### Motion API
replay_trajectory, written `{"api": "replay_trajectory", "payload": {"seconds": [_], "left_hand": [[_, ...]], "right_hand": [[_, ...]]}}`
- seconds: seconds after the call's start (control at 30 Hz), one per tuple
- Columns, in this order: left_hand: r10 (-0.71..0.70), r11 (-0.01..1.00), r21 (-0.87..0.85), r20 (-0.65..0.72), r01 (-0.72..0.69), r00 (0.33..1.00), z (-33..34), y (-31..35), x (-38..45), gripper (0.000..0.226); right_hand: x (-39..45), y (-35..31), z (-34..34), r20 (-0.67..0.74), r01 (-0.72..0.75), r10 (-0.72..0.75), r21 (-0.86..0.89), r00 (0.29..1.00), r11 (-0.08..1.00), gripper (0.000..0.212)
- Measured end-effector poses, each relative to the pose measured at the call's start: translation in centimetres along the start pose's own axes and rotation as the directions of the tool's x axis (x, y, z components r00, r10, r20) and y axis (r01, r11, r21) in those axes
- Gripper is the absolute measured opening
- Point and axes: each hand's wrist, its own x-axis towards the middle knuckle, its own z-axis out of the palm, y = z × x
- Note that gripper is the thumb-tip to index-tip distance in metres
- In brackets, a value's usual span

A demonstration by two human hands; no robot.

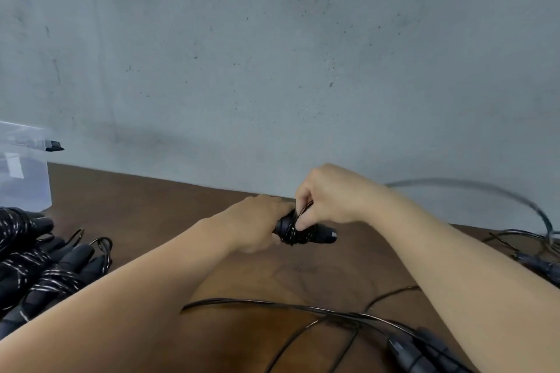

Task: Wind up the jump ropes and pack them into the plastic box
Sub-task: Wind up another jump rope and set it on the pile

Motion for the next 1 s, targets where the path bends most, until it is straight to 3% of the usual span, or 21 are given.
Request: {"api": "replay_trajectory", "payload": {"seconds": [0.17,0.27,0.37,0.4,0.43,0.5,0.57,0.63,0.77,0.9,1.0], "left_hand": [[0.06,0.931,-0.365,0.153,0.0,0.986,-1.7,0.7,-1.1,0.041],[0.107,0.84,-0.543,0.198,0.018,0.974,-2.0,0.7,-1.4,0.036],[0.165,0.584,-0.812,0.134,0.013,0.977,-1.9,0.8,-1.6,0.055],[0.164,0.489,-0.872,0.101,0.008,0.981,-1.8,0.8,-1.5,0.061],[0.151,0.418,-0.909,0.07,0.0,0.986,-1.8,0.8,-1.3,0.065],[0.101,0.317,-0.948,0.021,-0.012,0.995,-1.8,1.1,-1.1,0.067],[0.047,0.255,-0.967,-0.011,-0.023,0.999,-1.7,1.4,-0.9,0.063],[0.008,0.241,-0.97,-0.028,-0.029,1.0,-1.6,1.6,-0.8,0.061],[-0.06,0.27,-0.963,-0.036,-0.018,0.998,-1.8,2.1,-0.5,0.06],[-0.199,0.342,-0.939,-0.116,-0.042,0.973,-2.0,2.7,0.0,0.043],[-0.339,0.476,-0.879,-0.192,-0.008,0.921,-2.0,1.8,0.5,0.041]], "right_hand": [[0.5,2.7,-0.6,0.106,-0.06,0.023,0.353,0.994,0.934,0.026],[0.8,4.0,0.2,0.134,-0.07,-0.008,0.564,0.991,0.823,0.025],[1.0,5.6,1.3,0.1,-0.088,0.016,0.776,0.995,0.624,0.013],[1.1,6.0,1.7,0.094,-0.091,0.021,0.856,0.995,0.508,0.015],[1.1,6.3,2.1,0.074,-0.078,0.024,0.911,0.997,0.405,0.032],[1.0,6.1,3.0,-0.009,0.006,0.007,0.945,1.0,0.327,0.051],[0.7,5.6,3.6,-0.044,0.043,-0.004,0.957,0.999,0.288,0.052],[0.5,5.1,3.9,-0.053,0.039,0.042,0.956,0.998,0.291,0.052],[0.1,5.2,4.8,-0.044,-0.017,0.183,0.948,0.982,0.319,0.029],[-0.4,5.2,5.4,0.023,-0.111,0.243,0.929,0.97,0.353,0.026],[-1.1,5.0,5.8,0.041,-0.178,0.272,0.847,0.962,0.501,0.025]]}}
